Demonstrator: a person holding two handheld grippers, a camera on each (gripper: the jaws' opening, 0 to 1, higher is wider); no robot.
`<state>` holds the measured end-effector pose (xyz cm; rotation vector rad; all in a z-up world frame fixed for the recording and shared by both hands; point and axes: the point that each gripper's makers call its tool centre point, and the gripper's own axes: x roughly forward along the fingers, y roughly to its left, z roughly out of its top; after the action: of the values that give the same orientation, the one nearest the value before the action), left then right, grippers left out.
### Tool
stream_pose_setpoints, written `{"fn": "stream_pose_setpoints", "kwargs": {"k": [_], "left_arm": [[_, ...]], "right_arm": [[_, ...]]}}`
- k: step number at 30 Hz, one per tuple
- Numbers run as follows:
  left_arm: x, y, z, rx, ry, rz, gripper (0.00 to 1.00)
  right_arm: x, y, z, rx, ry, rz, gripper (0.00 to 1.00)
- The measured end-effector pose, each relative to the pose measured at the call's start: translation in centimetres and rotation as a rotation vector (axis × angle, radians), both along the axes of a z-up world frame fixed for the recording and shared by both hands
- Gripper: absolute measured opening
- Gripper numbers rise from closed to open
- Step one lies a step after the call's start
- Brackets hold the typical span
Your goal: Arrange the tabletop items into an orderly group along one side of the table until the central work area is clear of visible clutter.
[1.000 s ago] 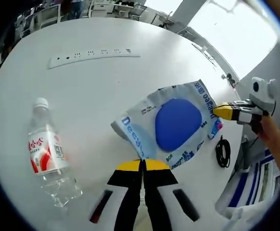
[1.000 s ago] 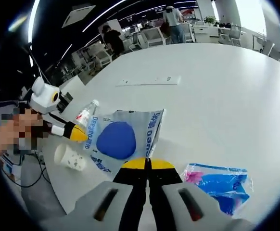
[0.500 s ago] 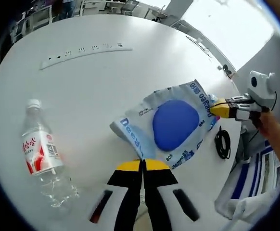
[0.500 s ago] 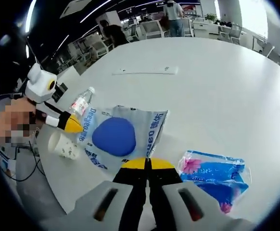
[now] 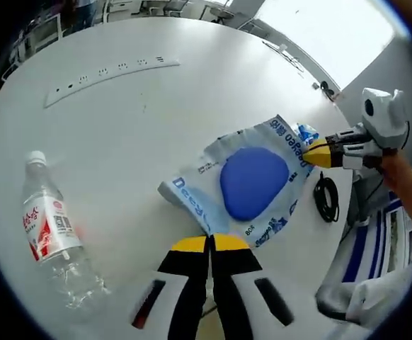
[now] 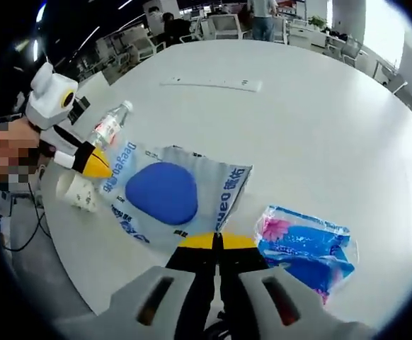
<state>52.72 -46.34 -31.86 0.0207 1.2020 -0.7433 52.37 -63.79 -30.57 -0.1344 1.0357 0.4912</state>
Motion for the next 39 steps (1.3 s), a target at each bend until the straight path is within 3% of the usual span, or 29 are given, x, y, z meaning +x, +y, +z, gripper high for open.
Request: {"fn": "stream_pose_setpoints", "kwargs": {"k": [14, 39], "left_arm": [[-0.4, -0.2, -0.8, 0.025, 0.01, -0.031, 0.0], [-0.1, 0.0, -1.0, 0.012, 0.023, -0.004, 0.0]], "right_arm": [[-0.2, -0.2, -0.8, -0.057, 0.006, 0.046, 0.0], [-0.1, -0.8, -1.6, -0.094, 0.006, 0.049, 0.01]]}}
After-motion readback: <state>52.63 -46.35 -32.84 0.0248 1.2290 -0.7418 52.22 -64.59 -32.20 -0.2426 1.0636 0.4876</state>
